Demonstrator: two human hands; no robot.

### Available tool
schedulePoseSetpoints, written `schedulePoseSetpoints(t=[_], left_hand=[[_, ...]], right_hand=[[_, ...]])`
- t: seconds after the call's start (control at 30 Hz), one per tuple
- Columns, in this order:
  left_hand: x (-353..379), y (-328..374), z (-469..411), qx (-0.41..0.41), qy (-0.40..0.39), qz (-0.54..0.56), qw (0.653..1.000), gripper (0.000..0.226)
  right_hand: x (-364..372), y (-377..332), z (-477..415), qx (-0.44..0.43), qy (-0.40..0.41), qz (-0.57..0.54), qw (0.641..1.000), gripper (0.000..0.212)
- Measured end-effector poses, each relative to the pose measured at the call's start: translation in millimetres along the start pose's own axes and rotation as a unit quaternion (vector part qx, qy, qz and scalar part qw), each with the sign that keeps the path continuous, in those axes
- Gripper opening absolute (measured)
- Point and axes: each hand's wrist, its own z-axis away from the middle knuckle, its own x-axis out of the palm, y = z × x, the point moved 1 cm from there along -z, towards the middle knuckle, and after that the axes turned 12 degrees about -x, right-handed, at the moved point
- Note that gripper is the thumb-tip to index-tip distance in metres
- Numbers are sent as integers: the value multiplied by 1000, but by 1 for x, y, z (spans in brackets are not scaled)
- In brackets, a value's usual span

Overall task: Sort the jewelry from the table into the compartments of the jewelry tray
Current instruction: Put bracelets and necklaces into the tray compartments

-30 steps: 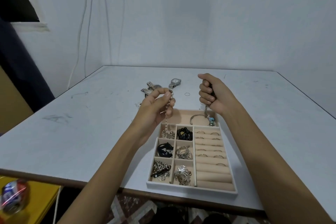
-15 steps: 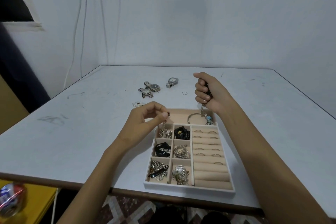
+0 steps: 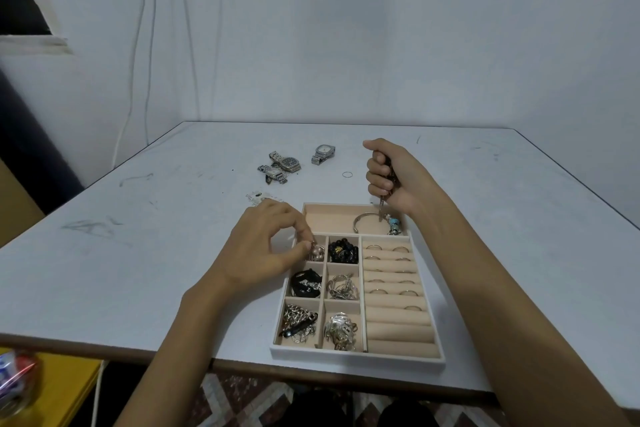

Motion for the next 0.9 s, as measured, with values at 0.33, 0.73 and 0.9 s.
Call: schedulePoseSetpoints(t=[0.33,0.73,0.9], left_hand=[[-10,-19,-4,-61,71,24,995,29],[-12,-23,-1,-124,80,12,989,27],[-12,-21,0,-134,81,11,988,25]], right_hand=[[4,14,4,42,-36,67,996,45],[0,15,16,42,-47,108,992,38],[4,13,17,15,-47,145,988,35]])
